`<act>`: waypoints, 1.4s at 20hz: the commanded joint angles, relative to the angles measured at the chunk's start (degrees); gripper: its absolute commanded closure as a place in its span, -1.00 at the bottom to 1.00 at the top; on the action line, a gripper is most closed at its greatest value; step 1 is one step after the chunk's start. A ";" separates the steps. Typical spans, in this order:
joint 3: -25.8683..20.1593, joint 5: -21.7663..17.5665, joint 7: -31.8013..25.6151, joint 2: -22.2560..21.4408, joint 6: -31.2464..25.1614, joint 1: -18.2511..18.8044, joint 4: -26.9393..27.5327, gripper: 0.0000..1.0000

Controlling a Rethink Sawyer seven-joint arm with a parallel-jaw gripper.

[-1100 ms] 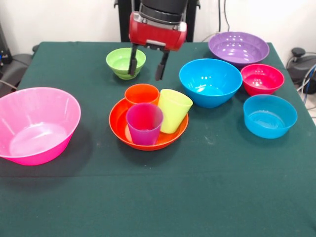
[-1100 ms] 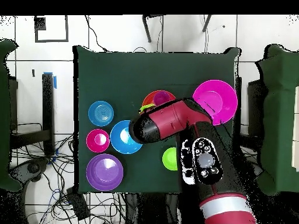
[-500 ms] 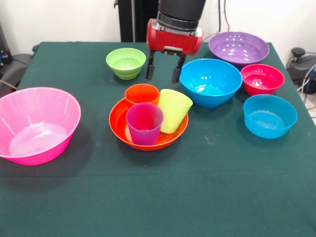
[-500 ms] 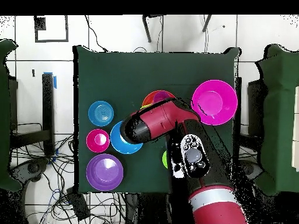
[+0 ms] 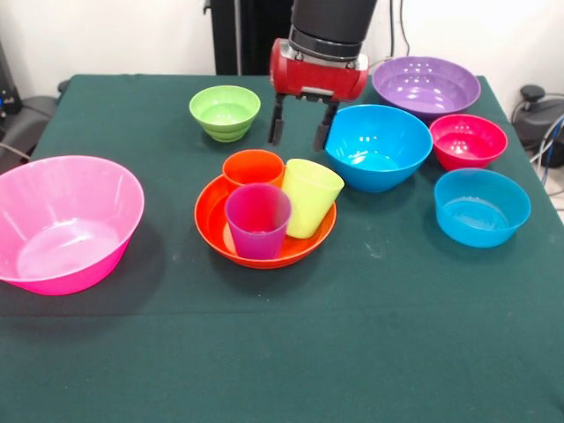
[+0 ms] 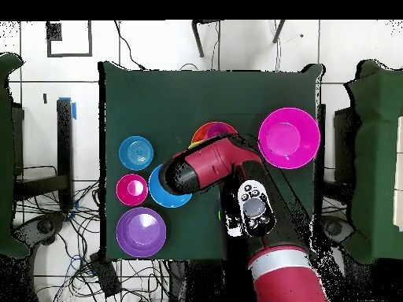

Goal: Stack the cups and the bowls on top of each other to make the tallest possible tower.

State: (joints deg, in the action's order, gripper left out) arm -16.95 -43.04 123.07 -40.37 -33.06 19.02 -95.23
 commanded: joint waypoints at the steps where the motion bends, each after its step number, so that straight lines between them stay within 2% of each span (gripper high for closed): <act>1: 1.06 0.23 5.32 5.95 3.56 -2.56 0.87 -1.00; 4: 1.17 1.04 6.92 8.06 5.46 -3.64 1.81 -1.00; 11: 3.23 2.65 8.08 8.84 5.55 -6.22 3.15 -1.00; 28: 5.58 4.69 5.85 9.34 7.12 -7.36 4.50 -1.00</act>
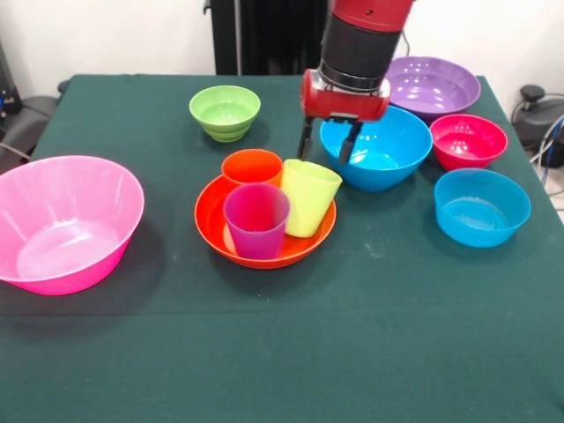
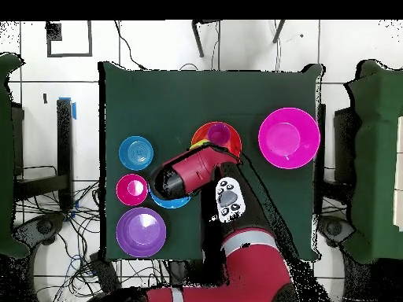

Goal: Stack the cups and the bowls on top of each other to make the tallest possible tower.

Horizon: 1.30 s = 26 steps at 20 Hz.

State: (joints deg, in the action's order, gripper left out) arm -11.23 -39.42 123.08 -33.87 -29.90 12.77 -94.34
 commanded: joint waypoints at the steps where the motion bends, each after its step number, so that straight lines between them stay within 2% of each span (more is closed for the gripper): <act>1: -0.19 1.24 5.55 2.86 3.93 -1.00 3.81 -1.00; 6: -1.10 2.57 4.19 2.96 3.26 -0.69 5.12 -1.00; 16: -1.20 4.37 5.98 5.82 5.16 -2.41 7.50 -1.00; 26: 0.00 5.41 4.59 3.52 3.60 -2.18 6.22 -1.00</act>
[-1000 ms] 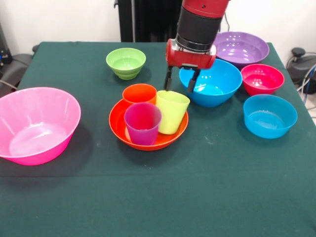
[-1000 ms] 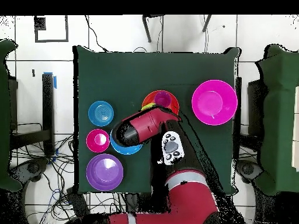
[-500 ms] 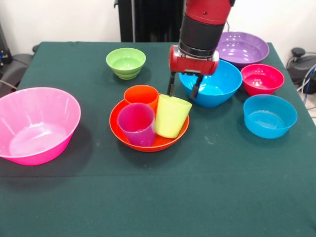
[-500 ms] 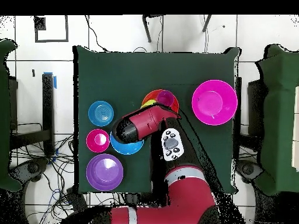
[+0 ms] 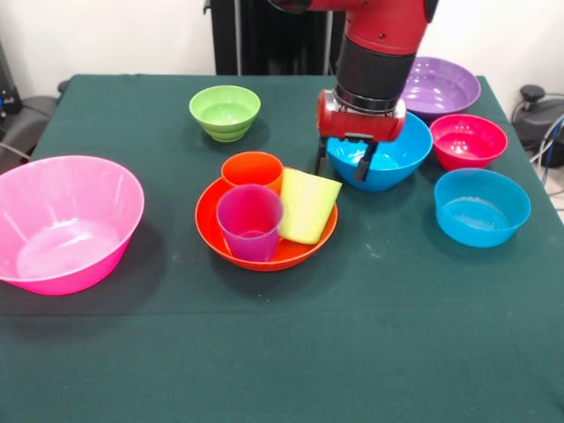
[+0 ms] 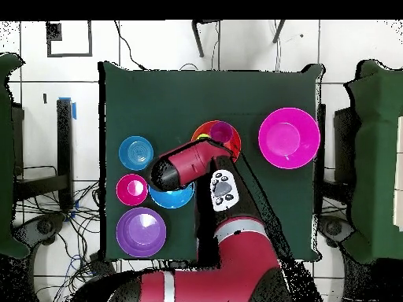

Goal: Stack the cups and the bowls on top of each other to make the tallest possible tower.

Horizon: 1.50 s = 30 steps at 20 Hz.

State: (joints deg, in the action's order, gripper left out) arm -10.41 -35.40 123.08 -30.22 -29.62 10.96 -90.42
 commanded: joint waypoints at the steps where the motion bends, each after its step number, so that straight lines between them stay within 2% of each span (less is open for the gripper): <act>1: -0.86 1.53 4.44 -0.45 3.18 -0.28 2.04 -1.00; 11: -1.21 3.15 0.19 -6.51 -1.51 1.45 0.12 -1.00; 14: -1.54 3.18 -1.27 -6.90 -1.72 2.41 0.76 -1.00; 20: -1.52 2.07 -0.53 -4.38 0.07 2.52 4.04 -1.00; 27: -0.02 0.44 2.63 0.43 3.21 0.56 7.17 -1.00; 30: 0.90 0.71 4.33 1.10 3.83 -0.55 6.91 -1.00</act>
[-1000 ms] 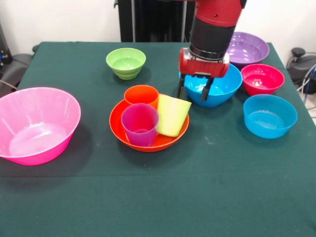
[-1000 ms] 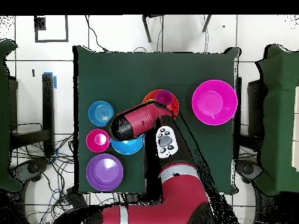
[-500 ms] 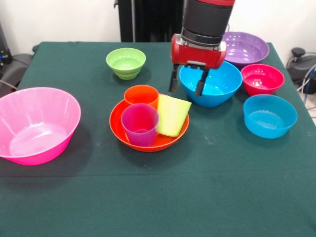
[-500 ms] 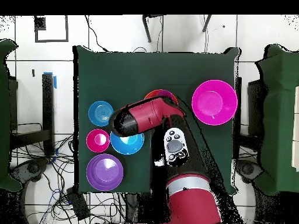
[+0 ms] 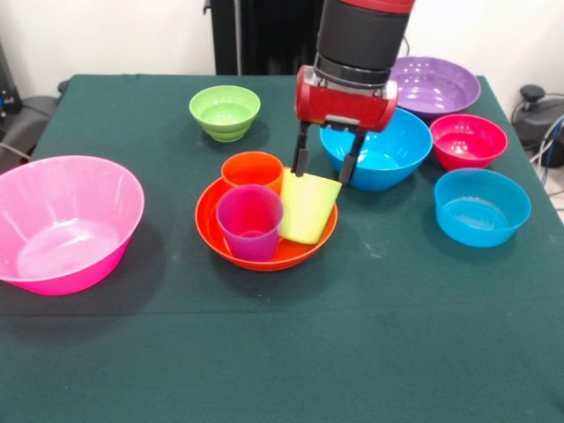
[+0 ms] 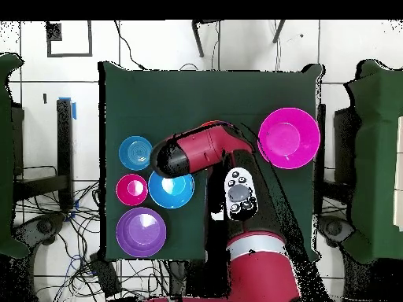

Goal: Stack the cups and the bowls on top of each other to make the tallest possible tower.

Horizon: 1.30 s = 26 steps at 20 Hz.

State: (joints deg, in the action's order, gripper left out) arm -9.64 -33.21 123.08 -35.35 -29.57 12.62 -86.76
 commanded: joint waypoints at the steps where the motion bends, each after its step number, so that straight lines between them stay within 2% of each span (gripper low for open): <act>1: 0.66 -1.15 5.18 6.17 3.78 -2.69 3.00 -1.00; 7: 3.24 1.35 7.61 4.03 1.83 -4.85 0.46 -1.00; 16: 6.05 4.48 6.19 1.60 -2.58 -6.69 -1.45 -1.00; 26: 8.47 5.65 6.95 3.09 1.84 -8.34 -2.79 -1.00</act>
State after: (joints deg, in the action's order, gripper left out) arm -0.81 -28.68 123.08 -34.38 -28.34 5.56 -86.43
